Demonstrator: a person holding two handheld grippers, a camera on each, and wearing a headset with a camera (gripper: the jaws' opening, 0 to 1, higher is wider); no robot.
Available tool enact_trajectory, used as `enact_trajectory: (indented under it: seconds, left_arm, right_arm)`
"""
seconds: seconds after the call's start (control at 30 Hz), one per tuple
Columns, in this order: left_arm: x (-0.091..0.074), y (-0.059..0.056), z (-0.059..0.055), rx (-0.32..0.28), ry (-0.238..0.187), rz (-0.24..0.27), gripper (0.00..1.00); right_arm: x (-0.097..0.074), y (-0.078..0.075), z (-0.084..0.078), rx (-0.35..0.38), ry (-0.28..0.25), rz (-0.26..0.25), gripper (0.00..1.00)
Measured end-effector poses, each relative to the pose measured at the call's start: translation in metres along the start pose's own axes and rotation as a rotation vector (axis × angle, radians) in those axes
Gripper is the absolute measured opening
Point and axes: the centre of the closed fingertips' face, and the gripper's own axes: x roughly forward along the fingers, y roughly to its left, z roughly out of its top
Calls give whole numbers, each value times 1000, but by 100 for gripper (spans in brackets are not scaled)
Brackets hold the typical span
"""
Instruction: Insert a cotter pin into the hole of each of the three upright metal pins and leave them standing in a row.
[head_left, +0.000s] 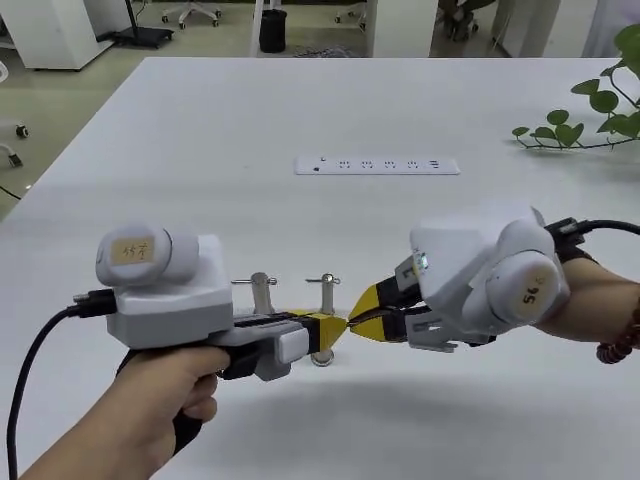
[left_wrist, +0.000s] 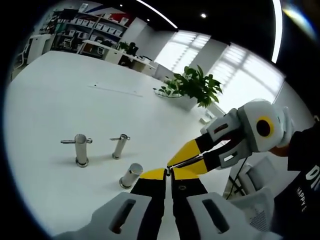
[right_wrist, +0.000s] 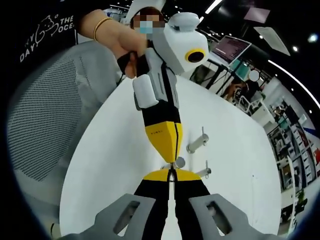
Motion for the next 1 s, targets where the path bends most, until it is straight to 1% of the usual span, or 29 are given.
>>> enact_trajectory:
  seconds: [0.2, 0.23, 0.27, 0.3, 0.37, 0.43, 0.53, 0.63, 0.67, 0.73, 0.77, 0.8, 0.83, 0.93, 0.97, 1.0]
  left_arm:
    - [0, -2, 0, 4, -4, -9, 0]
    - [0, -2, 1, 13, -10, -10, 0]
    - [0, -3, 1, 38, -15, -14, 0]
    - [0, -3, 3, 98, -26, -16, 0]
    - [0, -4, 2, 100, -19, -16, 0]
    - [-1, -3, 2, 104, -22, -17, 0]
    - [-2, -3, 3, 123, -29, -19, 0]
    - [-3, -2, 4, 154, -38, -18, 0]
    - [-4, -1, 4, 158, -39, -20, 0]
    - [-5, -1, 3, 165, -41, -25, 0]
    - [-6, -1, 3, 168, -42, -26, 0]
    - [-6, 1, 2, 170, -41, -25, 0]
    - [-7, 1, 2, 172, -40, -24, 0]
    - [-11, 3, 0, 176, -46, -24, 0]
    - [-12, 4, 1, 181, -48, -29, 0]
    - [-13, 5, 1, 185, -49, -33, 0]
  right_arm:
    - [-1, 0, -1, 12, -1, -2, 0]
    - [-1, -1, 0, 20, -3, -3, 0]
    - [-1, -1, 0, 24, -5, -4, 0]
    - [-1, -2, 0, 46, -10, -8, 0]
    - [-1, -2, 0, 85, -19, 3, 0]
    - [-2, -3, 0, 111, -26, 2, 0]
    - [-1, -1, -1, 169, -34, 16, 0]
    - [-2, -1, -2, 223, -50, 15, 0]
    - [-2, -1, -2, 264, -63, 20, 0]
    - [-2, 0, 1, 318, -94, 28, 0]
    - [-2, 1, 0, 343, -98, 32, 0]
    - [-2, 2, -2, 394, -99, 35, 0]
    - [-2, 1, -3, 424, -105, 34, 2]
    - [-3, 2, -5, 491, -126, 53, 4]
    - [-4, 3, -5, 520, -134, 67, 4]
    - [-4, 3, -5, 541, -143, 67, 5]
